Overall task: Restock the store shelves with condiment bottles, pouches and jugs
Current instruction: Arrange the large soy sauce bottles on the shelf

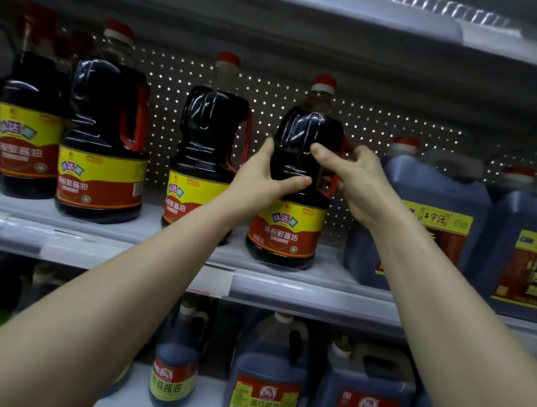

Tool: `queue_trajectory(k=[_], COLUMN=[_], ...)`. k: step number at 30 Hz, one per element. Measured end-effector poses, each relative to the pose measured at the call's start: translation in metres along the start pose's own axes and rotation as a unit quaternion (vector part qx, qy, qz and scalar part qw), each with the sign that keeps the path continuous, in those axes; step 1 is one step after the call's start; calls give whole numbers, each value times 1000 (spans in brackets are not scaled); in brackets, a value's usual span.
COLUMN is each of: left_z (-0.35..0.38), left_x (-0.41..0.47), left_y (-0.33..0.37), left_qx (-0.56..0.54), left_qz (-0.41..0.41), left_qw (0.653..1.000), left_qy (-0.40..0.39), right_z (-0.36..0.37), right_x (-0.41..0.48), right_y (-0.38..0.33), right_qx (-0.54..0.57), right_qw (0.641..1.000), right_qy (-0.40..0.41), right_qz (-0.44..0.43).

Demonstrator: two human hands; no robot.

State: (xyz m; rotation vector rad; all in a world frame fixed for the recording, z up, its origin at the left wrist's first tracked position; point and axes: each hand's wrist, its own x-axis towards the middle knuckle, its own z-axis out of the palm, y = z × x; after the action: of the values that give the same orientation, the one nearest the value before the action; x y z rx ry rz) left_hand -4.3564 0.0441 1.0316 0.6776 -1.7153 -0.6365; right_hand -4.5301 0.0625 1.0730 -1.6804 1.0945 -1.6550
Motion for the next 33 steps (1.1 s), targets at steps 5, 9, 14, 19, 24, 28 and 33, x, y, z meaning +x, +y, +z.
queue_trajectory(k=[5,9,14,19,24,28,33], left_z=[0,0,0,-6,-4,0,4], left_x=[-13,-38,-50,-47,-42,-39,-33], left_y=[-8,-18,-30,-34,-33,-36,-39], left_qx=[51,127,103,117,145,169,169], left_qz=[17,17,-9,-18,-13,-12,-24], left_qw=[998,992,994,993,989,985,985], left_qy=[31,-13,-19,-20,-24,-15,-17], right_z=[12,13,14,11,5,4,4], right_x=[-23,-58,-83,-79,-73,-68,-58], right_y=[11,30,42,42,40,45,49], right_qx=[-72,-210,-234,-238,-267,-276,-286], right_qw=[996,970,966,969,961,959,956], right_qy=[46,75,22,-21,-31,-41,-49], right_qz=[-41,-92,-107,-67,-60,-53,-45])
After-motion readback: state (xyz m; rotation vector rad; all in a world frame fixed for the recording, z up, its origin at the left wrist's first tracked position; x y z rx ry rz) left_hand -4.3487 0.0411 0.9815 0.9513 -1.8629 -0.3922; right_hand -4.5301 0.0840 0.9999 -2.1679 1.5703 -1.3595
